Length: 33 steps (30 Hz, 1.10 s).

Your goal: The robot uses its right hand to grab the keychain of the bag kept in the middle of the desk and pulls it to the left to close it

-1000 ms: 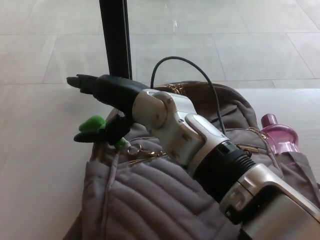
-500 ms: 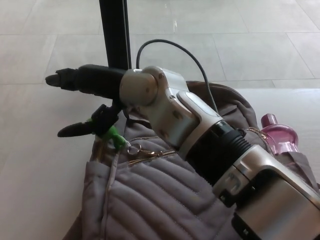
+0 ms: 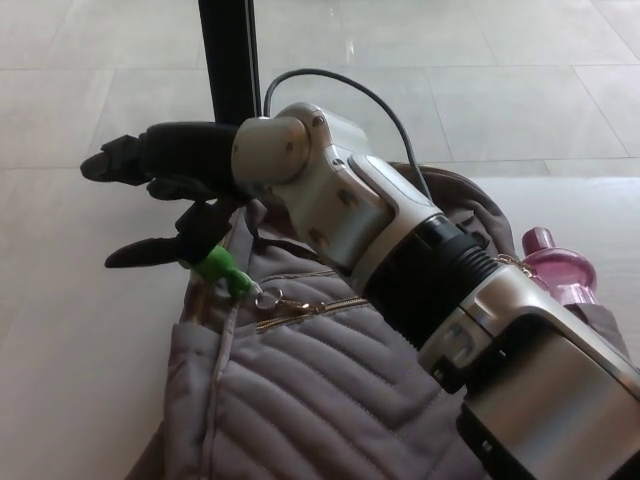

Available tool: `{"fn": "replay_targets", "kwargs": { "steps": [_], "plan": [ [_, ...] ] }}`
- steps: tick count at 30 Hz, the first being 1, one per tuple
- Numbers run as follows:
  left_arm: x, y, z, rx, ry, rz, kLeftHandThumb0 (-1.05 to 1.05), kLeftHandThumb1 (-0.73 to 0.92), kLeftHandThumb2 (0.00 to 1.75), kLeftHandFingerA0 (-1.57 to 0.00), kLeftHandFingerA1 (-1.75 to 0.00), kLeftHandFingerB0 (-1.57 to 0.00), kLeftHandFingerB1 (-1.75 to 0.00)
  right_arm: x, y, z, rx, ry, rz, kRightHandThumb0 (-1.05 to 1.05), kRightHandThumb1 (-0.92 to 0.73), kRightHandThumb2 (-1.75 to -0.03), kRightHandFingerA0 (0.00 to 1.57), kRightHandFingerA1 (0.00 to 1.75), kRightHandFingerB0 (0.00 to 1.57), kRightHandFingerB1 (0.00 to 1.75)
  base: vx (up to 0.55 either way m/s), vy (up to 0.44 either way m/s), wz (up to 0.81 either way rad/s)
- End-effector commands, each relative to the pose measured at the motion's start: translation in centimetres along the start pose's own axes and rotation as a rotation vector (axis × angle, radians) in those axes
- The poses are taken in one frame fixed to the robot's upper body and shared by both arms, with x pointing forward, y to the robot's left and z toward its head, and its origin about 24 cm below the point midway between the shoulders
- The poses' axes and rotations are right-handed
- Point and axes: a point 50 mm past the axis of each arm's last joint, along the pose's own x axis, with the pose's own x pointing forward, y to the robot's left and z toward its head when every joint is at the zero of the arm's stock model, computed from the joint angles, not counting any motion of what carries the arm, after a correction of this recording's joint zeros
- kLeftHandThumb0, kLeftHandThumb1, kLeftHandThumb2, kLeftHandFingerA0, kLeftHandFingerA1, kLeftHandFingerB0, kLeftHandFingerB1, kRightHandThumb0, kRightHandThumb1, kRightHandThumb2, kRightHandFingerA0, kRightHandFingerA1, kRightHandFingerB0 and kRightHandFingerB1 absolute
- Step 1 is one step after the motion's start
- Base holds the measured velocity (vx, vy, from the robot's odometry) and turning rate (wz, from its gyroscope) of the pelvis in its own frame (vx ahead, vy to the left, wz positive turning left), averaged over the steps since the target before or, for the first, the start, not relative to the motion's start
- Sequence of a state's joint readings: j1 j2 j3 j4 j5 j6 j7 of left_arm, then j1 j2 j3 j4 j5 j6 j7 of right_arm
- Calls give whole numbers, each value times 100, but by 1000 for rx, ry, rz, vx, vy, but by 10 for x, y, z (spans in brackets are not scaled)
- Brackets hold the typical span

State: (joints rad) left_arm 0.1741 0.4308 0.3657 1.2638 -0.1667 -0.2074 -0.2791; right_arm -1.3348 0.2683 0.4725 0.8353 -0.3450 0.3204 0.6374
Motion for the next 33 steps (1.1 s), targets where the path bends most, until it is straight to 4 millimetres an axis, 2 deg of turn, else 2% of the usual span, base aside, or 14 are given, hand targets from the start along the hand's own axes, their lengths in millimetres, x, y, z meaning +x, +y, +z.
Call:
{"fn": "replay_targets", "kwargs": {
  "steps": [1, 19, 20, 21, 22, 23, 24, 26, 27, 28, 29, 30, 32, 33],
  "plan": [
    [-1, 1, -3, -9, 8, -1, -98, 92, 86, -76, -125, -48, -112, 9, 16, 35, -20, -77, 70, -105, -66, -63, 0, 0, 0, 0, 0, 0, 0],
    [-2, 1, -8, -32, 18, 7, -98, 92, 86, -76, -125, -48, -112, 13, 19, 40, -29, -85, 83, -105, -66, -63, 0, 0, 0, 0, 0, 0, 0],
    [3, -23, 42, -85, -235, -209, -88, 65, 99, -70, -102, -55, -100, -63, -38, -92, 221, -43, -204, -80, -56, -93, 24, 48, 5, 34, 0, 0, 0],
    [-12, -54, 103, -109, -558, -504, -88, 65, 99, -70, -102, -55, -100, -228, -47, -201, 178, 209, -566, -80, -56, -93, 24, 48, 5, 34, 0, 0, 0],
    [-18, -63, 113, -122, -629, -569, -85, 82, 66, -73, -103, -57, -105, -252, -34, -204, 97, 253, -581, -83, -56, -94, 24, 49, 4, 33, 0, 0, 14],
    [-18, -65, 112, -118, -627, -571, -85, 67, 113, -74, -98, -66, -96, -244, -23, -201, 88, 219, -537, -74, -69, -61, 25, 38, 13, 26, 0, 0, 15],
    [-19, -69, 110, -86, -609, -562, -88, 68, 114, -74, -99, -66, -99, -229, -5, -194, 72, 162, -448, -76, -54, -90, 15, 48, 5, 37, 0, 0, 6],
    [-21, -70, 110, -63, -610, -565, -89, 65, 113, -80, -92, -66, -95, -209, 14, -183, 42, 118, -363, -77, -52, -89, 16, 49, 6, 40, 0, 0, 0],
    [-23, -70, 112, -74, -619, -577, -88, 83, 65, -78, -99, -62, -101, -204, 19, -178, 17, 93, -338, -77, -68, -61, 22, 43, 13, 29, 0, 0, 0],
    [-28, -70, 115, -78, -654, -594, -89, 82, 66, -81, -95, -61, -99, -198, 21, -173, -30, 66, -317, -88, -57, -97, 20, 54, 6, 37, 0, 0, 0],
    [-28, -69, 118, -81, -661, -591, -90, 80, 65, -76, -98, -57, -102, -197, 20, -170, -32, 61, -309, -84, -55, -95, 16, 53, 8, 39, 0, 0, 0],
    [-30, -66, 124, -101, -669, -593, -85, 66, 114, -82, -93, -64, -93, -199, 13, -165, -62, 61, -314, -85, -73, -63, 23, 45, 12, 29, 0, 0, 0],
    [-36, -67, 128, -120, -698, -604, -84, 68, 114, -75, -99, -68, -97, -205, 2, -161, -64, 63, -334, -81, -74, -63, 24, 44, 10, 26, 0, 0, 0],
    [-39, -67, 129, -123, -704, -605, -84, 65, 112, -78, -96, -75, -93, -209, -5, -162, -51, 61, -359, -81, -56, -95, 17, 52, 8, 34, 0, 0, 0]
  ]
}}
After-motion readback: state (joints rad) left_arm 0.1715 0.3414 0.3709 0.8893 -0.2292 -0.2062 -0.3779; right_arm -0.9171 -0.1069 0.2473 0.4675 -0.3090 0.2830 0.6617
